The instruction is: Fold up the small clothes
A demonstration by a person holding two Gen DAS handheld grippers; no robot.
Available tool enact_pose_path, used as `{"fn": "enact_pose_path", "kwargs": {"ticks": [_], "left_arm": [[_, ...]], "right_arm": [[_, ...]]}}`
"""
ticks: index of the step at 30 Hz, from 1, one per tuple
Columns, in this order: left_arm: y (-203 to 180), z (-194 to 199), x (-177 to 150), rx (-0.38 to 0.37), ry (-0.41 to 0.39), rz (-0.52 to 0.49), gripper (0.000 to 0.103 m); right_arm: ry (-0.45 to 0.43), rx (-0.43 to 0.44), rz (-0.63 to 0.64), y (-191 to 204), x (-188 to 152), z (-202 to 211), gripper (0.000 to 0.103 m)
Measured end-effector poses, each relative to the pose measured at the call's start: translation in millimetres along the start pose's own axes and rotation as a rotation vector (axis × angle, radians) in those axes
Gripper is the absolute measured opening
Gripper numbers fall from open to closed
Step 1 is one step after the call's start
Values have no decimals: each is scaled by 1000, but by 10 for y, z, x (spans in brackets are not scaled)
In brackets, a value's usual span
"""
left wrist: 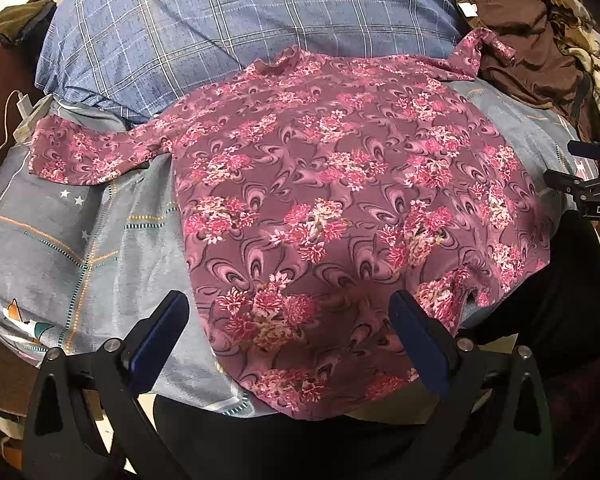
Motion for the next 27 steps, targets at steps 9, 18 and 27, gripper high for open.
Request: {"fn": "enact_pose_path", "kwargs": {"ticks": [9, 18, 27], "left_arm": [[-8, -60, 11, -2, 13, 5, 101], [543, -102, 92, 62, 17, 127, 101], [1027, -399, -200, 100, 154, 319, 101]], "right_arm": [[4, 8, -19, 5, 8, -55, 98], [43, 25, -238, -448, -49, -194, 97], [113, 150, -349, -380, -266, -408, 87]]}}
Point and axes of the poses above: each gripper's, at about its wrist camera, not at the fingertips, and z roughly against the way its jaws point, y to its left, x to its top, the point moved 6 cm from there along -z, roughly the way its jaws point, and after that the axes turned 13 degrees about -y, right-handed, at the moved point
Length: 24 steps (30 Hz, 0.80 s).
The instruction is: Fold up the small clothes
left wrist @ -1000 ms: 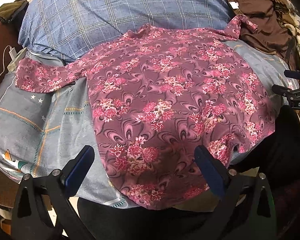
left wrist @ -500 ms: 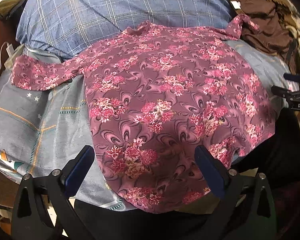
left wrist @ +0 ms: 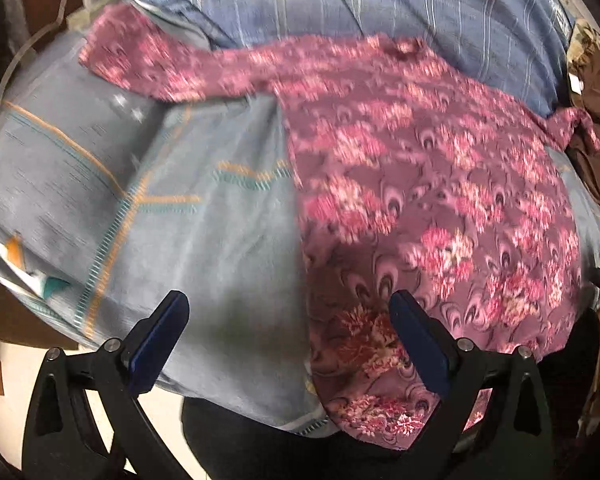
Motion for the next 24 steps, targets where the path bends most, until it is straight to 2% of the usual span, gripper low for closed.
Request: {"fn": "enact_pose_path", "kwargs": {"ticks": [8, 10, 14, 20, 21, 22, 23, 24], "left_arm": [[-185, -303, -242, -46, 113, 19, 101], [-180, -332, -266, -46, 126, 25, 101], [-170, -354, -311, -36, 141, 16, 101], [-175, -425, -362, -26, 165, 29, 101], [-181, -421, -367, -21, 164, 22, 101], [-192, -418, -373, -17, 163, 15, 101], [-198, -416, -377, -13, 165, 11, 101], [-200, -415, -380, -12, 167, 11, 101]], "right_arm": [[67, 56, -10, 31, -199, -171, 70], [48, 52, 14, 66, -196, -159, 64], [44, 100, 16, 111, -199, -151, 62], [32, 98, 52, 139, -184, -192, 62], [22, 88, 69, 145, -181, -188, 47], [17, 58, 102, 145, -188, -192, 16], [18, 38, 128, 141, -184, -201, 9], [16, 45, 136, 141, -179, -190, 7]]}}
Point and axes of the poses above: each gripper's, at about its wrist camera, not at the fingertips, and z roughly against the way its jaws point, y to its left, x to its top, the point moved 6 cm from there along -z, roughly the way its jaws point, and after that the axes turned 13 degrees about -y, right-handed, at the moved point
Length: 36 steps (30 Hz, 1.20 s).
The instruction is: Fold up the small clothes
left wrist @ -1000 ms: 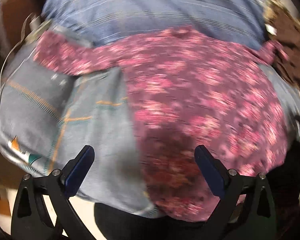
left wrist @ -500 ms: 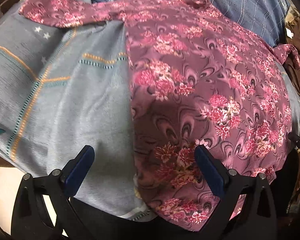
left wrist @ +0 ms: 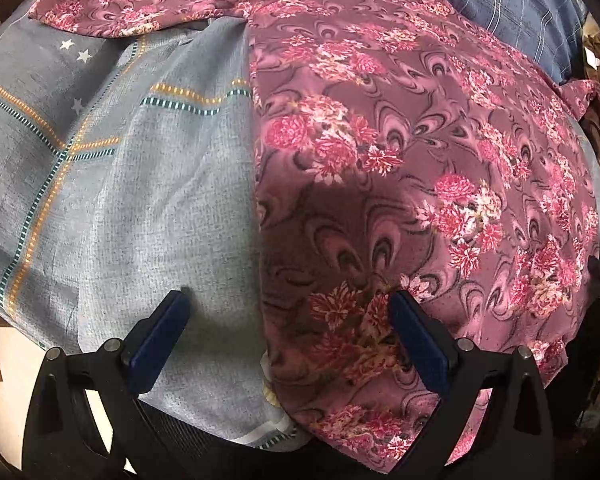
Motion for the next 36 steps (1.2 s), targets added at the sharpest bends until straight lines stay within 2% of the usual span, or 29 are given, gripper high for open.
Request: {"fn": "enact_pose_path", "kwargs": {"ticks": [3, 5, 7, 10, 12, 14, 15, 18, 20, 23, 24, 26, 27, 30, 33, 36], "left_arm": [[-20, 2, 11, 10, 11, 4, 101], [-14, -22, 70, 24, 0, 1, 101], [-23, -69, 107, 46, -8, -9, 101], [26, -76, 105, 40, 8, 8, 101], [40, -6, 167, 70, -2, -12, 101], [24, 121, 261, 71, -37, -23, 101], [-13, 224, 337, 39, -62, -17, 101], [-130, 367, 486, -25, -106, -9, 101], [-276, 347, 572, -53, -122, -26, 101], [-366, 140, 448, -45, -86, -61, 101], [-392, 60, 389, -20, -73, -83, 101], [-371, -128, 258, 47, -35, -130, 102], [-333, -108, 258, 15, -60, -89, 102], [-210, -39, 315, -39, -21, -11, 102], [-185, 115, 504, -71, -51, 24, 102], [-264, 166, 694, -101, -89, 34, 101]], "right_arm": [[7, -6, 56, -4, 44, 62, 4], [-39, -30, 74, -109, 169, 222, 4], [-30, -54, 30, -325, 213, 236, 4], [35, -22, -72, -491, 125, 114, 4], [49, -33, -58, -469, 125, 117, 8], [19, -45, -56, -462, 212, 216, 12], [-6, -30, -67, -445, 256, 280, 13], [-87, 75, -126, -364, 455, 450, 24], [-103, 134, -133, -247, 528, 429, 24], [-57, 159, -100, -83, 532, 217, 24], [-39, 148, -81, -84, 479, 148, 22], [40, 58, -39, -178, 319, -62, 21], [26, 64, -45, -203, 298, -78, 21], [50, 103, -87, -263, 351, -34, 22], [-13, 98, -163, -553, 636, 67, 22], [-121, 18, -268, -1024, 1053, 196, 28]]}}
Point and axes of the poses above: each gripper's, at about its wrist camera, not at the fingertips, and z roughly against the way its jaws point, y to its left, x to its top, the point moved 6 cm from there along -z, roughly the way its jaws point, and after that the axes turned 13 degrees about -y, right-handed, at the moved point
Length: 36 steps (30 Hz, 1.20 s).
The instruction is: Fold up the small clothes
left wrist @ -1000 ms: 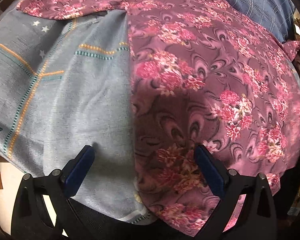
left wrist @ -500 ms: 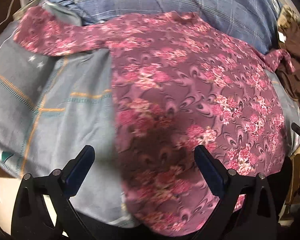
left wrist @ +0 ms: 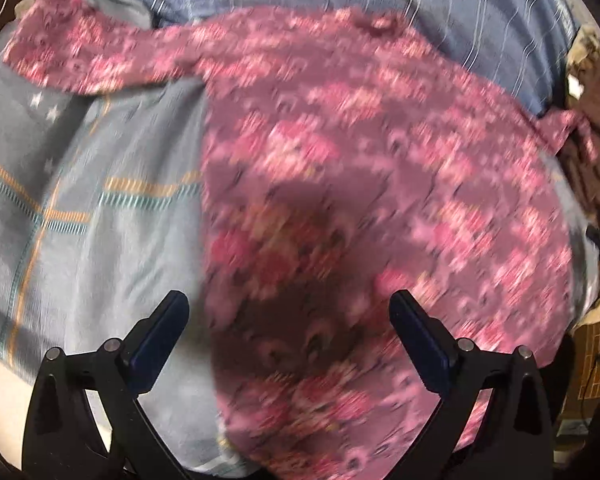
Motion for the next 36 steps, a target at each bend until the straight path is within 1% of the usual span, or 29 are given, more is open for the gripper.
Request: {"fn": "enact_pose_path", "kwargs": {"ticks": [2, 3, 4, 5, 7, 8, 9, 10, 11, 12, 14, 15, 16, 17, 18, 19, 20, 21, 23, 26, 27, 30, 33, 36], "left_arm": [[-104, -58, 122, -14, -13, -15, 101], [-147, -140, 166, -7, -13, -25, 102], [-189, -195, 195, -1, -3, -35, 102], [-244, -274, 204, -1, 13, -44, 102], [-317, -389, 104, -1, 50, -58, 102], [-329, -453, 74, 5, 63, -66, 101], [-345, -493, 69, 20, 62, -78, 101], [-366, -492, 60, 43, 45, -114, 101], [-381, -491, 62, 50, 40, -136, 102], [-391, -496, 59, 53, 38, -144, 102], [-373, -457, 41, 47, 36, -140, 102], [-368, -460, 41, 44, 39, -137, 102], [-352, -445, 37, 42, 42, -132, 102], [-348, -448, 36, 42, 43, -132, 102], [-374, -479, 49, 44, 45, -134, 102], [-374, -473, 43, 45, 45, -137, 102], [-374, -474, 45, 45, 45, -139, 102], [-367, -463, 37, 44, 43, -139, 102], [-378, -512, 68, 41, 44, -139, 102], [-376, -514, 73, 36, 43, -140, 102], [-377, -511, 74, 34, 42, -140, 102], [-375, -496, 65, 28, 41, -141, 102], [-372, -474, 58, 17, 45, -135, 102], [-356, -442, 61, -10, 52, -117, 102]], "right_arm": [[-108, -65, -70, -292, 463, 22, 38], [-155, -88, -106, -421, 682, 27, 48], [-191, -106, -142, -533, 849, 23, 54], [-230, -119, -188, -660, 1019, 16, 57], [-274, -158, -272, -913, 1275, -54, 67], [-284, -199, -319, -1071, 1378, -101, 68], [-289, -221, -377, -1223, 1452, -155, 69], [-290, -214, -425, -1322, 1491, -211, 69], [-288, -203, -473, -1405, 1515, -277, 69], [-279, -193, -527, -1495, 1531, -364, 69], [-268, -170, -583, -1611, 1564, -478, 69], [-271, -146, -602, -1630, 1582, -545, 66], [-273, -130, -608, -1617, 1599, -597, 53], [-279, -120, -607, -1606, 1621, -628, 38], [-279, -108, -593, -1565, 1649, -653, 2], [-286, -108, -573, -1516, 1671, -647, 3], [-314, -115, -527, -1416, 1708, -606, 2], [-335, -118, -463, -1271, 1742, -551, 2], [-345, -111, -348, -987, 1777, -500, 2], [-340, -47, -173, -404, 1787, -474, 2], [-330, -19, -120, -194, 1750, -482, 2], [-300, 58, -20, 326, 1624, -529, 2], [-252, 150, 54, 880, 1358, -573, 2], [-218, 209, 120, 1341, 1106, -619, 2]]}}
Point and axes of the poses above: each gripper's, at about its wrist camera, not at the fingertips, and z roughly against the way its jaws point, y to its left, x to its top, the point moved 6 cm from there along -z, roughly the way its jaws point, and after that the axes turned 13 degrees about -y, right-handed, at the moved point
